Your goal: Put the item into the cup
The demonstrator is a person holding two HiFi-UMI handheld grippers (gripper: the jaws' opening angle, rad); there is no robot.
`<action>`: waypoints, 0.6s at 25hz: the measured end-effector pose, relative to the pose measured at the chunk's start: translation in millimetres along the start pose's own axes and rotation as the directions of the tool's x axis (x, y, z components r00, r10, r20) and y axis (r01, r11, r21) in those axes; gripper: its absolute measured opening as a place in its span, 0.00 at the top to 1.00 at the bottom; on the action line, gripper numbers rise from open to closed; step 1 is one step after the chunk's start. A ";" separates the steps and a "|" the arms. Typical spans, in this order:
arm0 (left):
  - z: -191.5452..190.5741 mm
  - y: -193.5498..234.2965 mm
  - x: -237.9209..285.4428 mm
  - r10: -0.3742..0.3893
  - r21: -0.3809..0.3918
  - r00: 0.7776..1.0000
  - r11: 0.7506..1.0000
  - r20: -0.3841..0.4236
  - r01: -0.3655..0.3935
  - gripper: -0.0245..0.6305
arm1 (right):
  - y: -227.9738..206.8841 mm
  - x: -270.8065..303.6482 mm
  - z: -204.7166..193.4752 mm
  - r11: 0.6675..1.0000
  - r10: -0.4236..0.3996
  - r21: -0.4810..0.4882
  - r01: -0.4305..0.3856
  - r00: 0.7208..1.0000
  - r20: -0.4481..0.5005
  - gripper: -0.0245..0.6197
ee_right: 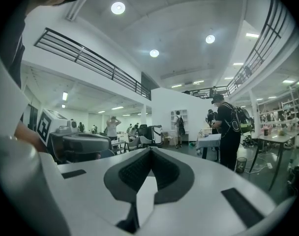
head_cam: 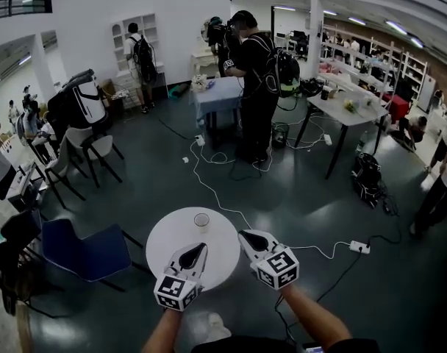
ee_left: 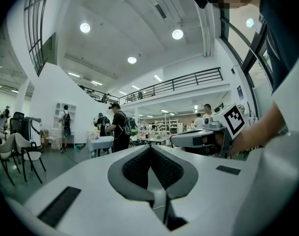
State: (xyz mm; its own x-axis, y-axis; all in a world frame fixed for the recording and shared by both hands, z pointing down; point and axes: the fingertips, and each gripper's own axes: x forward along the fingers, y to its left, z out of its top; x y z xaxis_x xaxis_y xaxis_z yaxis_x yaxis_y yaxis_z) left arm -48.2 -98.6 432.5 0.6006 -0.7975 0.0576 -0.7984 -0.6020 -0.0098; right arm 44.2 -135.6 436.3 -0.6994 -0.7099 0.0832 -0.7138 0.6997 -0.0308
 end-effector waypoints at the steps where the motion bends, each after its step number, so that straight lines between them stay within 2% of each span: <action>1: -1.8 -9.1 -2.8 0.000 -0.001 1.000 1.000 -0.003 0.000 0.94 | 1.3 -8.4 -1.8 1.000 0.002 0.001 -0.002 1.000 0.001 0.94; 15: 1.8 -98.6 -44.2 0.008 -0.017 1.000 1.000 0.009 -0.007 0.94 | 20.6 -102.9 -0.3 1.000 0.003 0.003 -0.003 1.000 0.026 0.94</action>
State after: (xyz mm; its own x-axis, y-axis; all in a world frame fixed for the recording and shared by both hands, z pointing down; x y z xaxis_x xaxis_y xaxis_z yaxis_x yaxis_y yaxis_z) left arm 4.0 -4.0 429.1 0.5948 -0.8024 0.0488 -0.8035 -0.5953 0.0065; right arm 101.5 -48.1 427.4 -0.7020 -0.7099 0.0567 -0.7120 0.7014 -0.0338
